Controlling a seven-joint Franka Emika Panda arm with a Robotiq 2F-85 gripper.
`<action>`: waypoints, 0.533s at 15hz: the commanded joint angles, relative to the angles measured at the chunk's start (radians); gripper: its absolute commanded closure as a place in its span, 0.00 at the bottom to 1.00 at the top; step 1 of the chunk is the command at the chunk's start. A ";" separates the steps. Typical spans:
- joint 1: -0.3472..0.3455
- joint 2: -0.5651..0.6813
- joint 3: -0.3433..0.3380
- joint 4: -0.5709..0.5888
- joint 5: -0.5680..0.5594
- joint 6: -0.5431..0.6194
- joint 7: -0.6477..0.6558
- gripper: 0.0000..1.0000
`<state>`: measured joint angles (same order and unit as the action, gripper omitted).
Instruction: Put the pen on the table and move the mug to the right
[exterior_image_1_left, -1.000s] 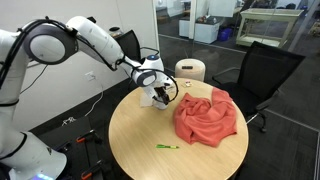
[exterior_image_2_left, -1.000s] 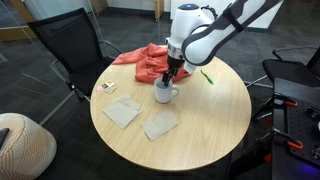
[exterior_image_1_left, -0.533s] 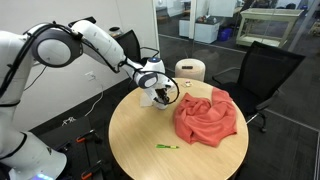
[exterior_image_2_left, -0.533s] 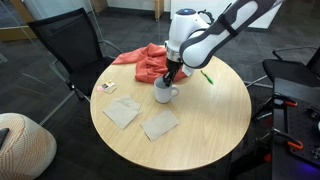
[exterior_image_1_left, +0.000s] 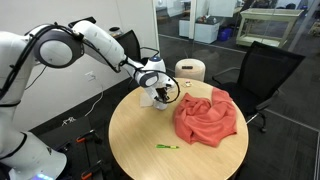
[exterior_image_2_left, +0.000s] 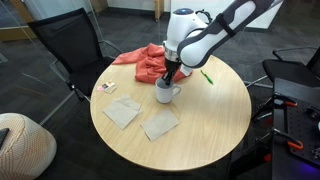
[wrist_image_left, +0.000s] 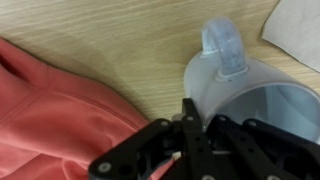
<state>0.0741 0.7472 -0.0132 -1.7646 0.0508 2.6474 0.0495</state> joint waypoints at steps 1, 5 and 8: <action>0.007 -0.030 -0.004 -0.005 -0.008 -0.039 0.042 0.97; 0.014 -0.095 -0.010 -0.094 -0.011 0.008 0.048 0.97; 0.025 -0.160 -0.017 -0.191 -0.014 0.060 0.070 0.97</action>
<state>0.0769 0.7067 -0.0146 -1.8202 0.0505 2.6624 0.0649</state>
